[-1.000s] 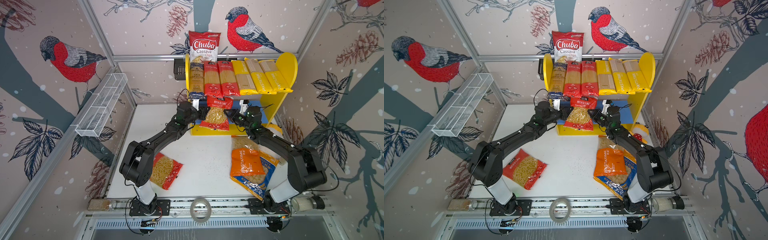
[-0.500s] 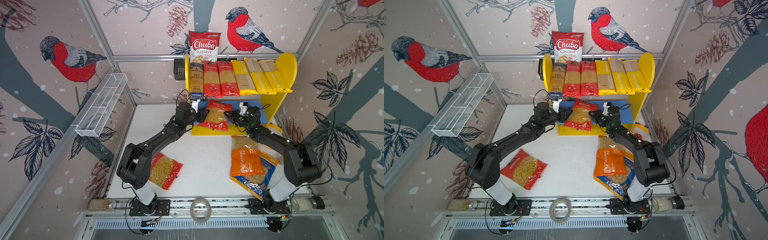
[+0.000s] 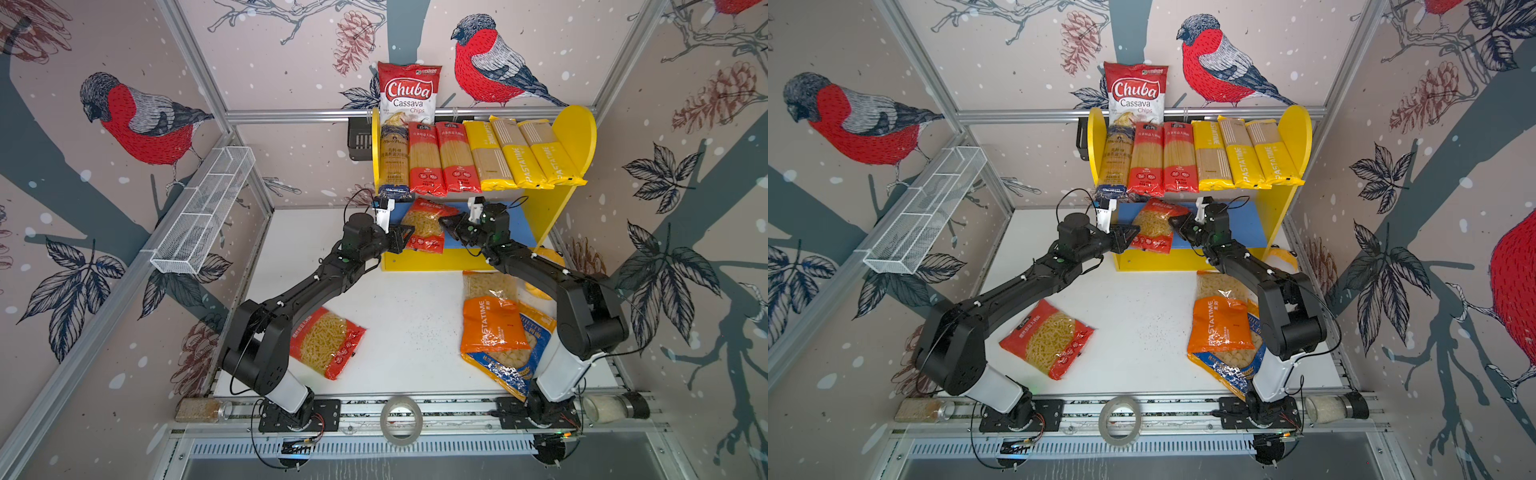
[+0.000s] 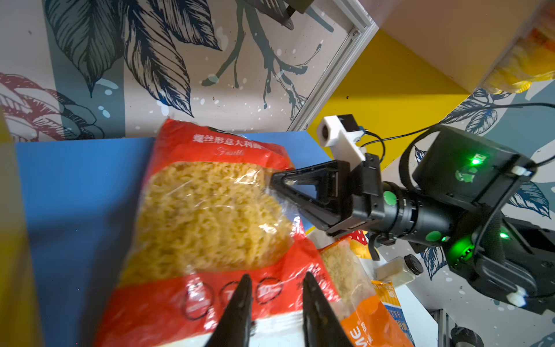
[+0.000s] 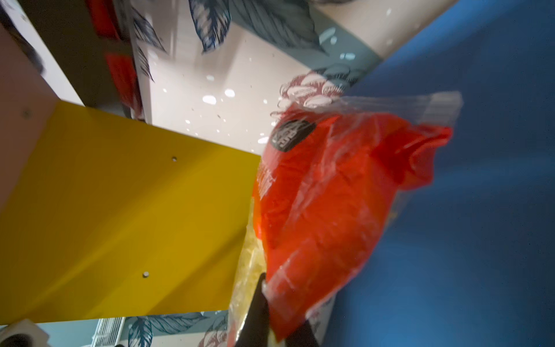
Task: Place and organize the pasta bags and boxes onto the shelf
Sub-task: 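Push the red bag into the lower shelf with both grippers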
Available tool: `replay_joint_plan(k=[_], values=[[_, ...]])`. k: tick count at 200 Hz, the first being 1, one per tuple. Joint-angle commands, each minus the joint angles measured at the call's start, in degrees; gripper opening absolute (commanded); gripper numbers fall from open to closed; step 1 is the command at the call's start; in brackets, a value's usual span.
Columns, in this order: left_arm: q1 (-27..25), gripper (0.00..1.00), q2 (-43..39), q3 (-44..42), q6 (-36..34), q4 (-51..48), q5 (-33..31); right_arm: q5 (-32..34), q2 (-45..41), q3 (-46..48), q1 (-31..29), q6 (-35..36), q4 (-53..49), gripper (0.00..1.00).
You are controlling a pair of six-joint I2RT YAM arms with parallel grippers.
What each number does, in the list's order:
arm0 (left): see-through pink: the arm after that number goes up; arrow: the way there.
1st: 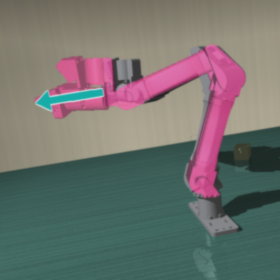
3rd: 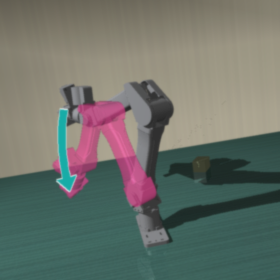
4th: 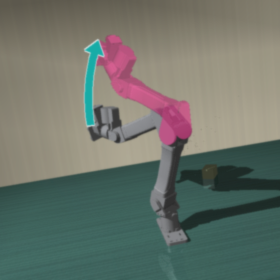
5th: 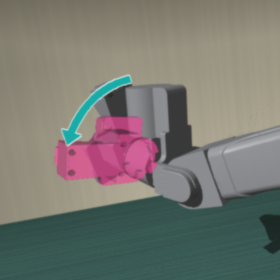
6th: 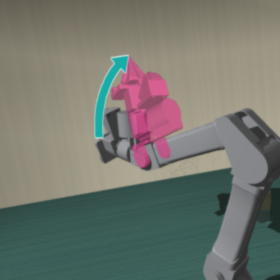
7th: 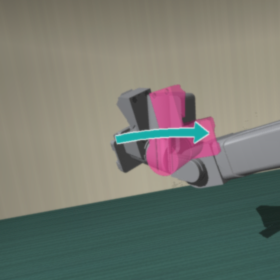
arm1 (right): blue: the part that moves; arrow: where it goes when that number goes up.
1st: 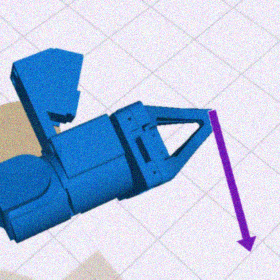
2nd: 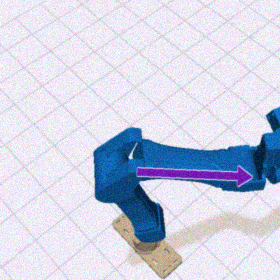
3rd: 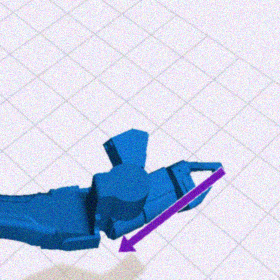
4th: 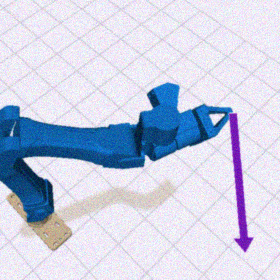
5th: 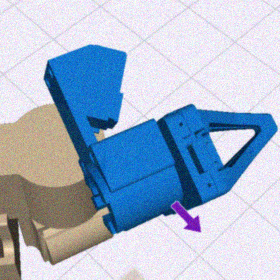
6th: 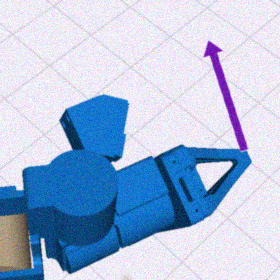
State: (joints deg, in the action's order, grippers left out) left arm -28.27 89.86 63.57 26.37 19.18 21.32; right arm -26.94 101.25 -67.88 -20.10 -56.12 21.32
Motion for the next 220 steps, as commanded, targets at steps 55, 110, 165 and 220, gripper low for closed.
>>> replay_joint_plan(k=[55,110,165,220], values=[[-0.5,0.30,-2.8,-3.2,0.9,3.4,-2.0,-0.2,-2.8,-0.7,-1.2,5.1,-6.9,0.51],[-2.0,0.30,-4.2,-4.8,-0.9,4.9,-2.6,1.9,-8.7,7.4,-3.5,2.9,-6.9,0.69],[-2.5,0.30,-6.8,-10.6,-0.9,9.4,-3.5,5.4,-10.6,11.2,-9.3,-0.9,-4.4,0.72],[-2.6,0.30,-8.8,-13.1,-1.3,10.4,-4.2,8.2,-5.3,5.7,-11.4,-0.1,-4.5,0.48]])
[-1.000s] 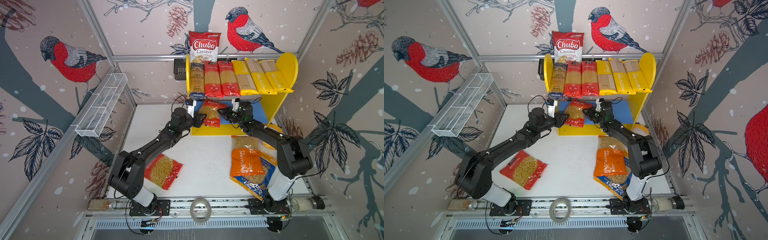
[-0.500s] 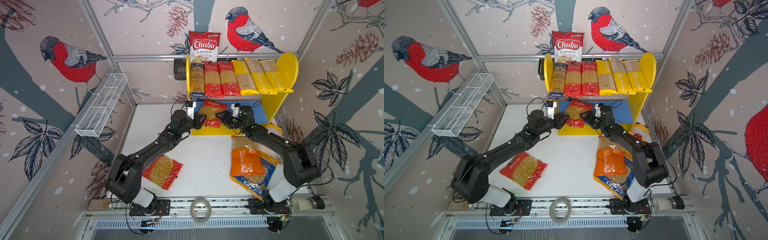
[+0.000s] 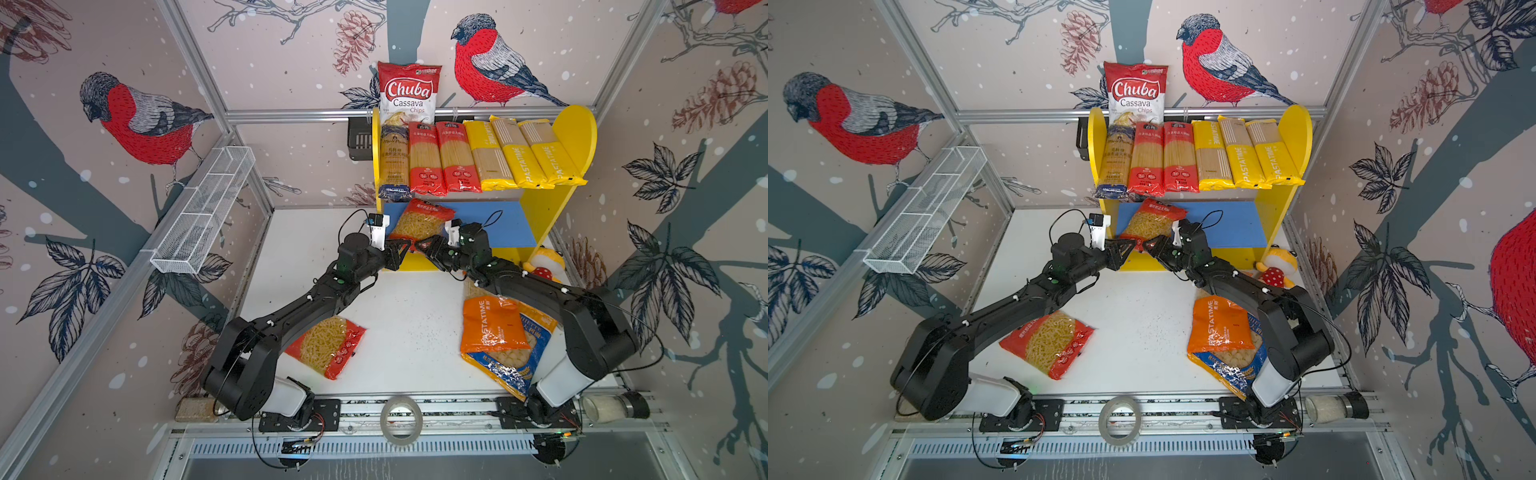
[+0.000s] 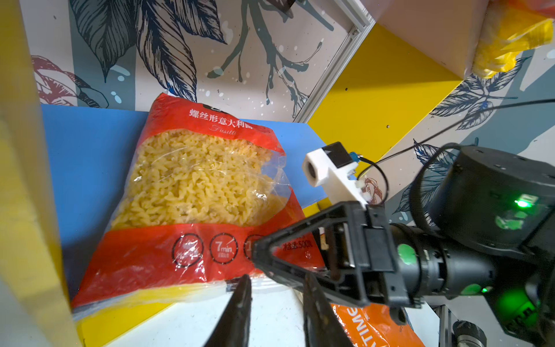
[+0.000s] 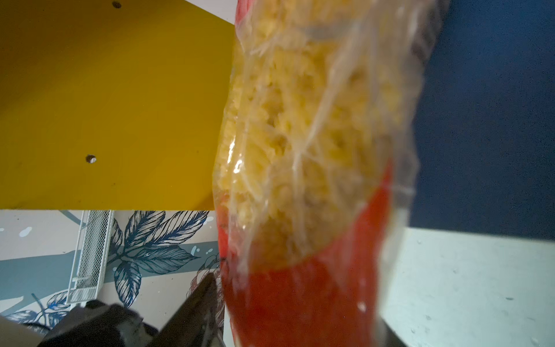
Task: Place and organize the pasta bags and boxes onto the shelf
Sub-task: 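Push the red bag into the lower shelf with both grippers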
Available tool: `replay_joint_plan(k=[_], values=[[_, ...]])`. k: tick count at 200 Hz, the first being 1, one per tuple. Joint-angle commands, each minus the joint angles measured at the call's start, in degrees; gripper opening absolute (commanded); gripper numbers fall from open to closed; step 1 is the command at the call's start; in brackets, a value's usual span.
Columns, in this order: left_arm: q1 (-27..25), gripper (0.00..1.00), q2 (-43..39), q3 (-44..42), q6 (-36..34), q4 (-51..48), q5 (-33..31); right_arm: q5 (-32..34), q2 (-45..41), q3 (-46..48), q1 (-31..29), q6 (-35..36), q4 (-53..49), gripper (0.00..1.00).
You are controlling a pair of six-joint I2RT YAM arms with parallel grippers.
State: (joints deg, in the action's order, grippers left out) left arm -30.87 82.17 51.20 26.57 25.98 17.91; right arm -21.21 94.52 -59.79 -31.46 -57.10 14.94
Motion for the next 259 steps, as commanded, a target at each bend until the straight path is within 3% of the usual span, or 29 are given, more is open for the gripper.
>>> replay_joint_plan(k=[1,22,62,110,131,162,195,213,230,259], values=[[0.0,0.30,-1.1,-0.7,-1.5,3.6,-0.8,2.4,1.5,-2.5,0.0,0.9,1.9,0.47],[0.0,0.30,-1.7,-1.0,-1.8,3.5,-1.1,0.1,2.9,-4.8,1.2,2.4,0.7,0.26],[0.0,0.30,-2.5,-1.4,-2.7,3.4,-1.7,-8.0,1.6,-5.7,5.7,7.8,-2.8,0.11],[0.0,0.30,-4.2,-2.9,-4.5,3.9,-3.4,-19.6,0.5,-6.0,8.5,18.4,-11.5,0.07],[0.0,0.30,-4.5,-3.7,-4.7,4.4,-3.7,-21.8,1.0,-6.5,9.4,21.1,-14.1,0.07],[0.0,0.30,-4.3,-4.0,-4.7,5.2,-3.5,-22.4,2.8,-8.0,10.6,18.6,-11.3,0.06],[0.0,0.30,-4.4,-4.2,-4.9,5.5,-3.8,-23.2,8.4,-13.3,7.7,16.2,-8.7,0.05],[0.0,0.30,-4.4,-4.3,-5.1,5.5,-3.9,-23.5,9.9,-14.7,6.9,15.1,-8.1,0.07],[0.0,0.30,-4.4,-4.6,-5.3,5.4,-4.2,-21.8,8.5,-13.3,7.2,14.4,-7.4,0.17],[0.0,0.30,-3.9,-5.2,-5.0,6.6,-4.5,-18.7,4.2,-6.2,7.4,9.8,-1.9,0.50]])
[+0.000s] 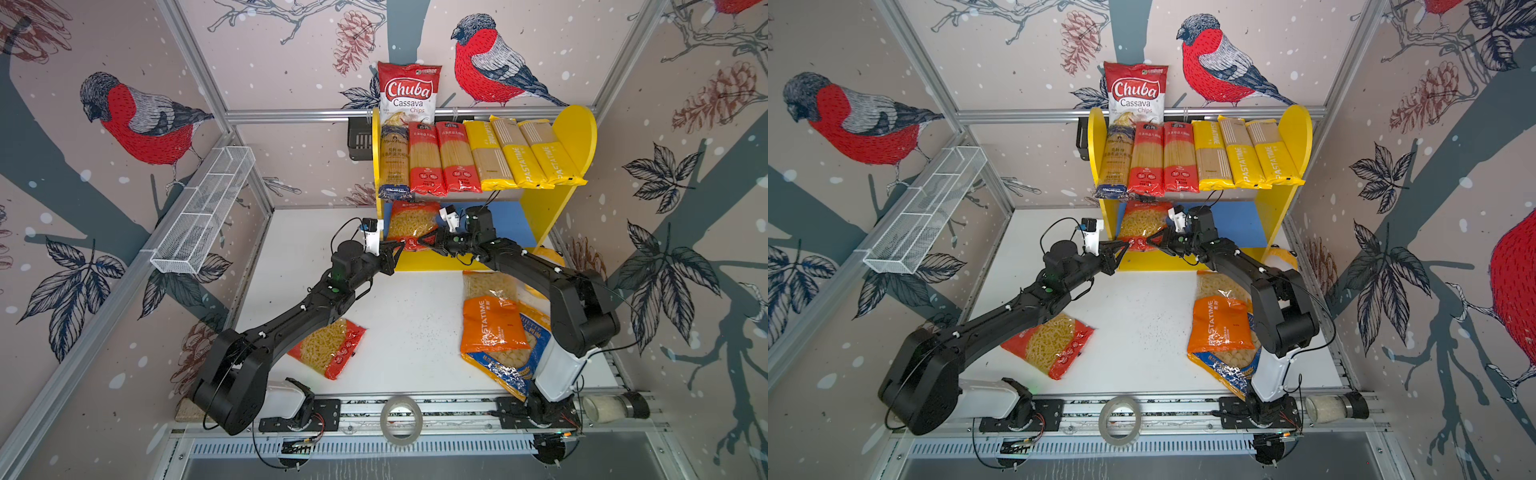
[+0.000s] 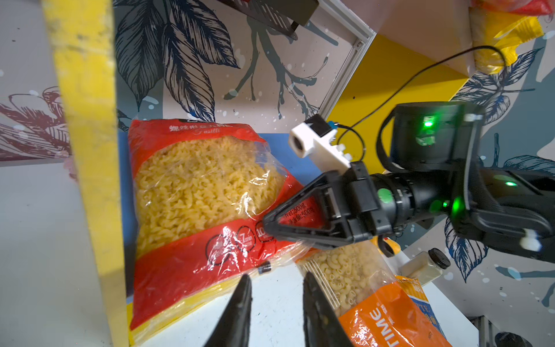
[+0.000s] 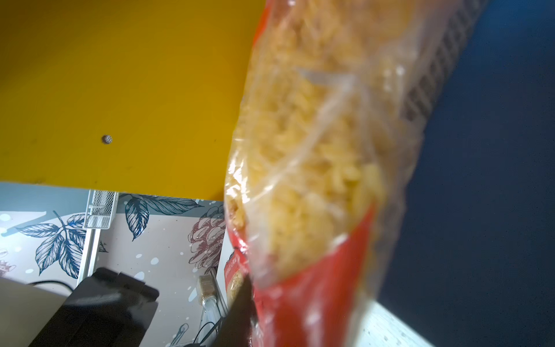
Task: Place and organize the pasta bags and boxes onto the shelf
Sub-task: 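Push the red bag into the lower shelf with both grippers, then open both grippers and draw them back from the shelf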
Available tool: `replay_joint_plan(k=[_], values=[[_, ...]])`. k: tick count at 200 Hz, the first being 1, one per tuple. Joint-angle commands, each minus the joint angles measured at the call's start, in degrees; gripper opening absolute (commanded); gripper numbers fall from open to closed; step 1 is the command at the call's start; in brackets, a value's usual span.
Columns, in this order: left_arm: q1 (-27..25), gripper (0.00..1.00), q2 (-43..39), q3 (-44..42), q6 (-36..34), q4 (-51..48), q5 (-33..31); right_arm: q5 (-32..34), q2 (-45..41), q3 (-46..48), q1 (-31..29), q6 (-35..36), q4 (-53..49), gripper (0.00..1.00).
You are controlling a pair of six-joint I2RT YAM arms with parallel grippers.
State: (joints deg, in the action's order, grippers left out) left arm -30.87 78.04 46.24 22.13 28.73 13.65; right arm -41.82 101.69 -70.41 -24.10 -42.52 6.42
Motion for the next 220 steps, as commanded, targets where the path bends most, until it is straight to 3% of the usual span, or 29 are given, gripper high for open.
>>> replay_joint_plan(k=[1,34,82,97,125,156,220], values=[[0.0,0.30,0.2,-0.4,-0.6,3.8,-0.2,2.1,-3.2,4.8,0.0,-5.1,7.0,0.51],[0.0,0.29,-0.4,-0.7,-0.5,4.3,-0.9,7.2,-8.8,16.5,-2.2,-14.9,20.2,0.63],[0.0,0.29,-2.1,-3.3,-0.7,7.6,-3.0,15.6,-6.6,17.7,-7.2,-20.0,26.0,0.62],[0.0,0.29,-2.4,-3.5,-1.4,7.7,-3.6,15.8,-3.6,15.1,-7.3,-21.2,25.7,0.56],[0.0,0.29,-2.6,-3.9,-2.2,7.1,-4.3,19.2,-2.3,12.6,-6.4,-21.3,24.8,0.33],[0.0,0.29,-2.4,-4.1,-2.1,7.0,-4.3,16.8,-1.1,8.6,-5.6,-20.1,23.2,0.14],[0.0,0.29,-2.1,-4.0,-2.2,7.0,-4.2,9.3,3.1,2.4,-4.1,-16.1,16.7,0.04]])
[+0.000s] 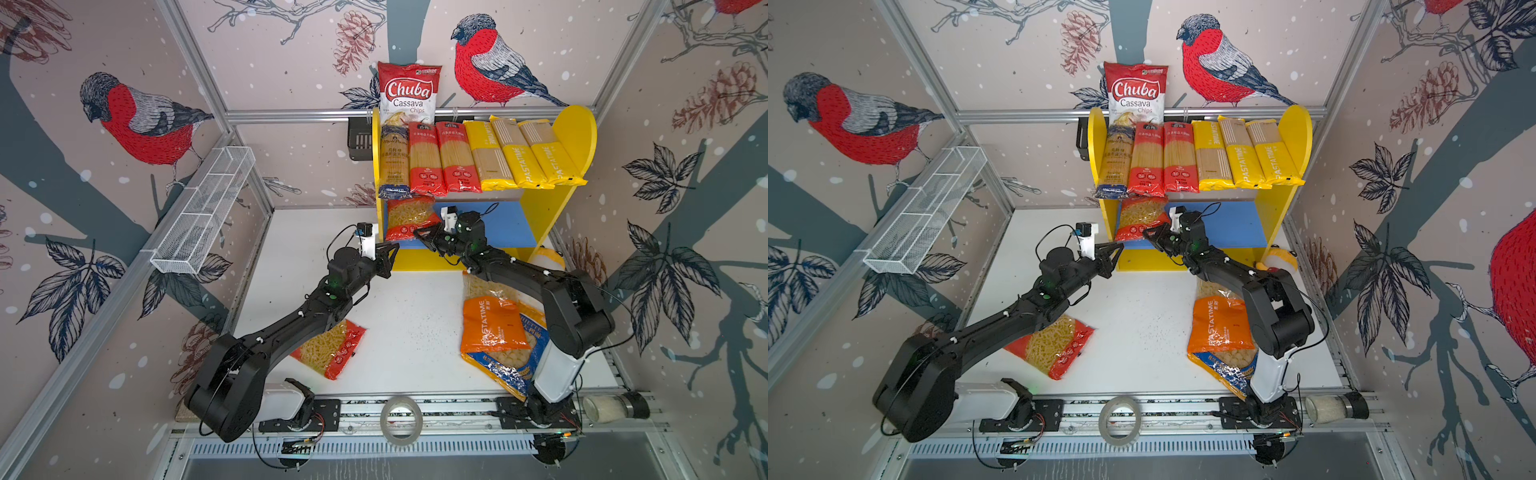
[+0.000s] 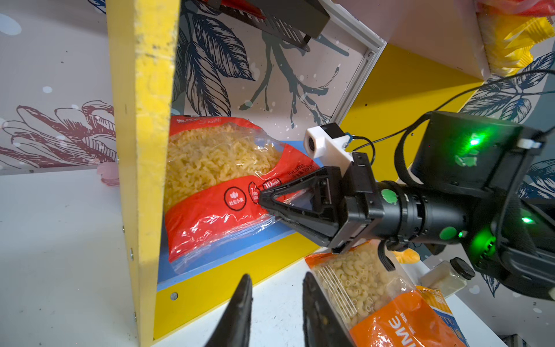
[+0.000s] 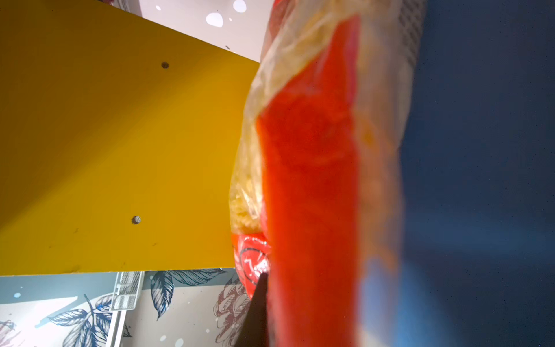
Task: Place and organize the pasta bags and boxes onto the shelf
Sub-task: 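Open both grippers and draw them back from the shelf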
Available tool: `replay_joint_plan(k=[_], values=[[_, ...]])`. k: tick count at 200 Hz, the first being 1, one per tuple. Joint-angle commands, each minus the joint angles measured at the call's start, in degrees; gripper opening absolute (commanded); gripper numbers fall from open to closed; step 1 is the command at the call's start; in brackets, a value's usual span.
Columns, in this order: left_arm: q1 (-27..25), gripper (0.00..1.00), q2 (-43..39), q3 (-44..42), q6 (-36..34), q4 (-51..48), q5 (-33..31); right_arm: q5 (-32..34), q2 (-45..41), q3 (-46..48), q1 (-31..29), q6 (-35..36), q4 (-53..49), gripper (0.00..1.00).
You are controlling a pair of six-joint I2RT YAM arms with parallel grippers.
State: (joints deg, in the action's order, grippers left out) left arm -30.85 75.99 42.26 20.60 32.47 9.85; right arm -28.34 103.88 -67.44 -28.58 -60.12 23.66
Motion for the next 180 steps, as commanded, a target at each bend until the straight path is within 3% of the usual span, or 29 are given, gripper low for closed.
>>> replay_joint_plan(k=[1,39,68,90,137,180], values=[[0.0,0.29,0.0,0.0,-0.7,3.3,-0.4,-4.3,1.0,-0.6,0.4,1.5,-0.5,0.04],[0.0,0.29,0.2,0.0,-0.6,3.1,-0.7,-5.1,1.7,-1.0,0.4,1.5,-0.9,0.09],[0.0,0.29,0.0,0.3,0.3,1.2,-2.4,-5.4,0.0,0.7,0.1,2.3,-1.0,0.40],[0.0,0.29,-1.4,-1.0,1.2,-0.2,-4.9,-5.7,-3.3,4.6,-0.6,2.9,-0.5,0.50],[0.1,0.30,-8.1,-6.4,4.4,-5.1,-11.2,-1.7,-12.8,16.7,-4.8,5.1,-3.3,0.58],[0.8,0.31,-15.5,-12.7,7.5,-14.0,-20.8,2.2,-11.7,19.7,-15.9,11.5,-11.5,0.61]])
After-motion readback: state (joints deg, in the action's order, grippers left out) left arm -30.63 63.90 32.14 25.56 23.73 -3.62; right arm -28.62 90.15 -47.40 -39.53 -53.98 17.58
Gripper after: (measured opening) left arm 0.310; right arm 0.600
